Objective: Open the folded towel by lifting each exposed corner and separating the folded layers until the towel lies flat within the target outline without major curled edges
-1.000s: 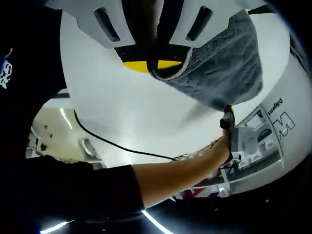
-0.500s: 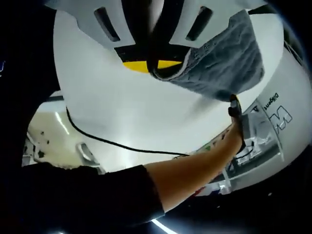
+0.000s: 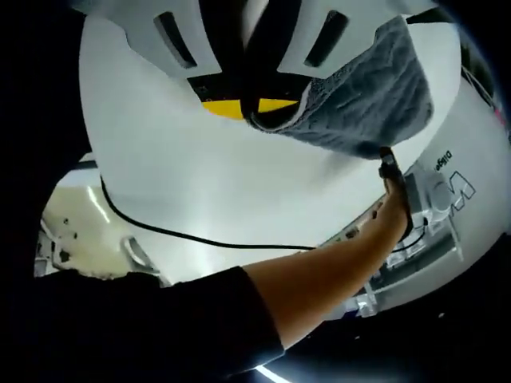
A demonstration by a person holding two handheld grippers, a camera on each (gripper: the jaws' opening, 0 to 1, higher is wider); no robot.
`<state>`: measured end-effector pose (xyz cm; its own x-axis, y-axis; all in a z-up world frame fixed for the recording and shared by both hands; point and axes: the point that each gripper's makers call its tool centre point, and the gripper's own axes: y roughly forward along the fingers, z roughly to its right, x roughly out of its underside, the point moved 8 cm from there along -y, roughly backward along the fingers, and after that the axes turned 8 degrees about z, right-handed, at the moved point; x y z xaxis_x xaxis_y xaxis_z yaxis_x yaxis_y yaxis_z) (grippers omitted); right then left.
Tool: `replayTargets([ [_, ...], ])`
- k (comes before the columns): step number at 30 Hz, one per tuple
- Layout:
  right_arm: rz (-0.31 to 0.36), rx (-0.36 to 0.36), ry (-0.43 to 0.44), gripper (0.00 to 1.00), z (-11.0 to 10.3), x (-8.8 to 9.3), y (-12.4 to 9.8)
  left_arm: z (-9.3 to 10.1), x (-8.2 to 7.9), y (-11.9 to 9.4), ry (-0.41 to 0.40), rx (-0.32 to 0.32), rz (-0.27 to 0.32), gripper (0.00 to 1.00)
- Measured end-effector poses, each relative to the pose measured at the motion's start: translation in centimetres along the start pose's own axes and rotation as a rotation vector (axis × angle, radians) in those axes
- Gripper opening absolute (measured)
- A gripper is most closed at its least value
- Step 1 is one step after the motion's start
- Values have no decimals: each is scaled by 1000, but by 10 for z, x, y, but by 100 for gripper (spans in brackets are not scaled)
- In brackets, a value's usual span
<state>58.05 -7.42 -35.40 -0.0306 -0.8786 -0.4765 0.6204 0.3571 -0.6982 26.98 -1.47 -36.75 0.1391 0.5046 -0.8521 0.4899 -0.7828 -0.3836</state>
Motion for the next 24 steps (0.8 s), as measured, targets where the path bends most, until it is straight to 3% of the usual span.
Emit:
replayTargets([
  [15, -15, -10, -26, 0, -3, -9, 3, -1, 1, 0, -11, -7, 2, 2],
  [24, 29, -23, 48, 0, 1, -4, 3, 0, 1, 0, -12, -9, 6, 2],
])
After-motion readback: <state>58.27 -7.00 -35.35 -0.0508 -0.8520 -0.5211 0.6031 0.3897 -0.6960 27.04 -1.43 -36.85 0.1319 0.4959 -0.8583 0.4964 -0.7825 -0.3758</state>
